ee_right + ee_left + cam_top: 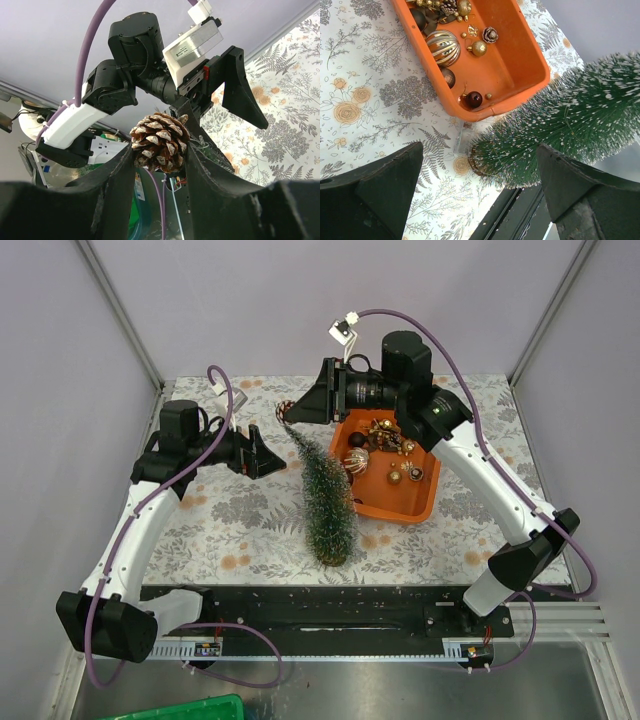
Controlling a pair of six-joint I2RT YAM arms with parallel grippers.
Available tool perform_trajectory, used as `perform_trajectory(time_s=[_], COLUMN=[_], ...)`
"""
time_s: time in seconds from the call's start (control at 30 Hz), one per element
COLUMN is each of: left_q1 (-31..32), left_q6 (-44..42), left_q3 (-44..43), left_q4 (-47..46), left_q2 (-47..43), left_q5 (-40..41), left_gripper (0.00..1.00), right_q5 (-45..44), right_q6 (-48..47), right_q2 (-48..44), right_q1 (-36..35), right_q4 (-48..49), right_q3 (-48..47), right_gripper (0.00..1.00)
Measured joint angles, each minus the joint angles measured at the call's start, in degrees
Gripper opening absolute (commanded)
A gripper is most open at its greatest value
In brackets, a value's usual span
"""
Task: Decorate the small christmas tree
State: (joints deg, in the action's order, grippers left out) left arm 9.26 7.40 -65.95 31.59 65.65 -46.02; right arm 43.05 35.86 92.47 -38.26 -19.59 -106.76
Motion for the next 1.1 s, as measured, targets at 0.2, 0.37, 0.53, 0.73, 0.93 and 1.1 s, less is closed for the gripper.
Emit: perform_trajectory(time_s=[0.2, 0.37, 0.53, 0.73, 0.93, 1.1], left_q1=[0.00, 0.00, 0.00, 0.00, 0.00, 0.00], left_q6=[0.00, 0.00, 0.02, 0.07, 0.13, 0.13], left_q3=[0.00, 0.00, 0.00, 0.00, 0.00, 0.00], left_q4=[-0.02, -0.02, -0.02, -0.02, -0.04, -0.04], left_q2=[-0.04, -0.04, -0.04, -0.09, -0.79, -0.83], left_q5=[0.00, 0.07, 0.26, 0.42, 0.66, 0.81], left_gripper=[0.99, 0.99, 0.99, 0.99, 0.99, 0.99], right_q5=[0.00, -0.02, -0.35, -0.68, -2.12, -3.21], right_q6=[-1.03, -3.74, -6.73, -9.25, -11.58, -12.79], right_q2=[-0.39, -2.67, -4.57, -5.35, -5.35, -5.35], right_q1=[0.00, -0.02, -0.02, -0.04, -0.11, -0.11], right_q4=[-0.09, -2.78, -6.82, -9.18, -12.81, -13.79], right_q3=[0.87, 4.26, 5.18, 5.16, 5.07, 5.07], right_gripper=[0.38, 0.38, 0.39, 0.48, 0.58, 0.68])
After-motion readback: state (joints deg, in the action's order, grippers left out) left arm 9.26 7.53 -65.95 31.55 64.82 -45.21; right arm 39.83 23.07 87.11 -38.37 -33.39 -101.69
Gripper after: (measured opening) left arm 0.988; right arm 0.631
